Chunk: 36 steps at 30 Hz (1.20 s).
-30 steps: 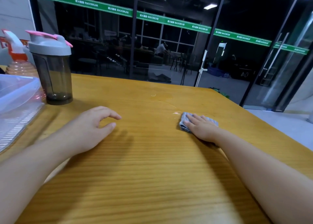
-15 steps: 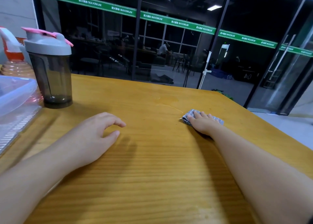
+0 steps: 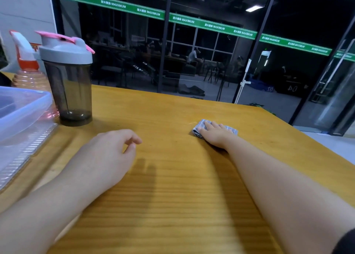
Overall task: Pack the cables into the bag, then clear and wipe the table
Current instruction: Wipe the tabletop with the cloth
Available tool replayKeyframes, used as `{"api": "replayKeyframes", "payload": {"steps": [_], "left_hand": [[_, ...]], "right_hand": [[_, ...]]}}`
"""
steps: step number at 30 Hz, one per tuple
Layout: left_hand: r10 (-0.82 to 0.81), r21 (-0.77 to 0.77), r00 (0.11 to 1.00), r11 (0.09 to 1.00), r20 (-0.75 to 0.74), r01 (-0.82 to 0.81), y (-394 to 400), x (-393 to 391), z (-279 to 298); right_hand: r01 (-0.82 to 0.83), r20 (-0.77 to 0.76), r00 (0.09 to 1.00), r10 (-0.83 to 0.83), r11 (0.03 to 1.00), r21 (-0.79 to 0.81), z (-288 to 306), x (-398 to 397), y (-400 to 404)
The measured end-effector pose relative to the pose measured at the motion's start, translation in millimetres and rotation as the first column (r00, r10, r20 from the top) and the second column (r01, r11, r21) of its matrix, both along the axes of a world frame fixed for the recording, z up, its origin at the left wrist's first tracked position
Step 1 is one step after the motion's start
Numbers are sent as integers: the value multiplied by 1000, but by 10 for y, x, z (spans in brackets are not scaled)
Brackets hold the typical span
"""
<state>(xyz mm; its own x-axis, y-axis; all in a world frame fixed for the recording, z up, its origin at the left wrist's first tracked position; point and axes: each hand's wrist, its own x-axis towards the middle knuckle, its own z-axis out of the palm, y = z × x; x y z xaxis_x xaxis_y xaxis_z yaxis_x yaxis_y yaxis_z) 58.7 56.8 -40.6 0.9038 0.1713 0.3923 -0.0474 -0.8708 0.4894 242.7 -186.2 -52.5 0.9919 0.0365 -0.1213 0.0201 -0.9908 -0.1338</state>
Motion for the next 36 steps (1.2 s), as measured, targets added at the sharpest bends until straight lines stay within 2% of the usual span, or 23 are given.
{"api": "replayKeyframes", "payload": {"steps": [5, 9, 15, 18, 23, 29, 33, 36], "left_hand": [[6, -15, 1000, 1000, -23, -7, 5, -3, 19], [-58, -1, 998, 998, -38, 58, -25, -25, 32], [-276, -1, 951, 960, -139, 279, -24, -123, -1], [-298, 1, 942, 953, -152, 302, -13, -129, -25], [-306, 19, 936, 949, -176, 314, -16, -107, -60], [-326, 35, 928, 941, -180, 337, -17, -87, -106], [-300, 58, 940, 948, -160, 312, -69, -41, -116], [-225, 92, 967, 967, -118, 237, -120, -8, -115]], "right_hand": [[-42, -10, 999, 42, 999, -7, -11, -179, 411], [-95, -29, 995, 95, 996, -1, 6, -371, 630], [-325, -22, 945, 325, 945, -13, -19, -770, 620], [-410, -27, 912, 410, 912, 16, 6, -862, 370], [-316, -29, 948, 316, 949, 25, 22, -699, -94], [-80, -7, 997, 80, 997, -22, 7, -429, -494], [14, -12, 1000, -14, 999, -40, 0, -379, -368], [9, -29, 1000, -9, 1000, -19, 7, -402, -141]]}}
